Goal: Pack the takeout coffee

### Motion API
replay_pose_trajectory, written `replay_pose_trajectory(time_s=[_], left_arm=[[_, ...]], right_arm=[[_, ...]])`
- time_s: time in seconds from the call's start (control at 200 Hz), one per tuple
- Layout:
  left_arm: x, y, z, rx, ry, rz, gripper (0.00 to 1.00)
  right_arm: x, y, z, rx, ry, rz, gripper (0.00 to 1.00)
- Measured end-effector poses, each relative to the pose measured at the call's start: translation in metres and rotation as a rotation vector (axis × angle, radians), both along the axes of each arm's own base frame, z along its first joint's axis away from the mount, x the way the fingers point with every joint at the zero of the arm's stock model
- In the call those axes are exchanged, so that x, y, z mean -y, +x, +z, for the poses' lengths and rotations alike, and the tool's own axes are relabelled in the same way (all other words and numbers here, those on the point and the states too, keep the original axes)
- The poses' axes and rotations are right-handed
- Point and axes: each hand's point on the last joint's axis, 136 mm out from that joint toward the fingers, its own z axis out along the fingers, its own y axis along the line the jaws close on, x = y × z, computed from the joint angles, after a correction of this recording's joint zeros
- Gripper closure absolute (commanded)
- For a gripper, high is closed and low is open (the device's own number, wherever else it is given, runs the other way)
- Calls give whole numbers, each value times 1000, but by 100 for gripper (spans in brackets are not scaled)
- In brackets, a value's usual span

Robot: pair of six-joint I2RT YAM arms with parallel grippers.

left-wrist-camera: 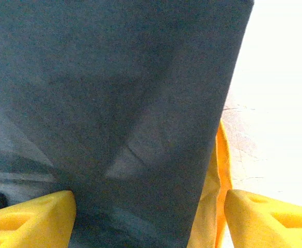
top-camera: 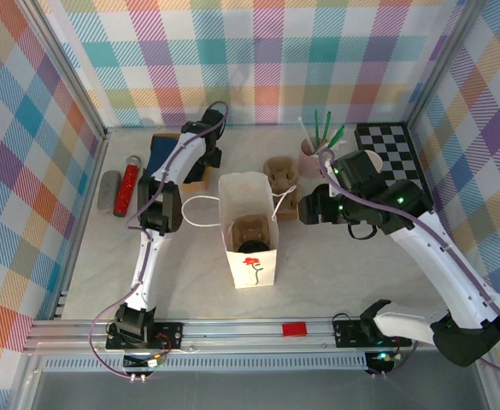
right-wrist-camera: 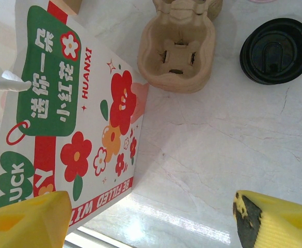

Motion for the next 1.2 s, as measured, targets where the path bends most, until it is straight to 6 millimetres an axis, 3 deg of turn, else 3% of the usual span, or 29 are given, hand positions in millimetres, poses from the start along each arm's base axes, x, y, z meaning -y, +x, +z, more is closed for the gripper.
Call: replay_pose_trajectory(time_s=[0.89, 1.2], left_arm=[[-7, 13, 7, 55, -3, 20, 31], [-10, 19, 9, 77, -7, 18, 52]], right_arm=[[-1, 1, -2, -6, -4, 0, 19], [-3, 5, -9, -28, -19, 0, 19]])
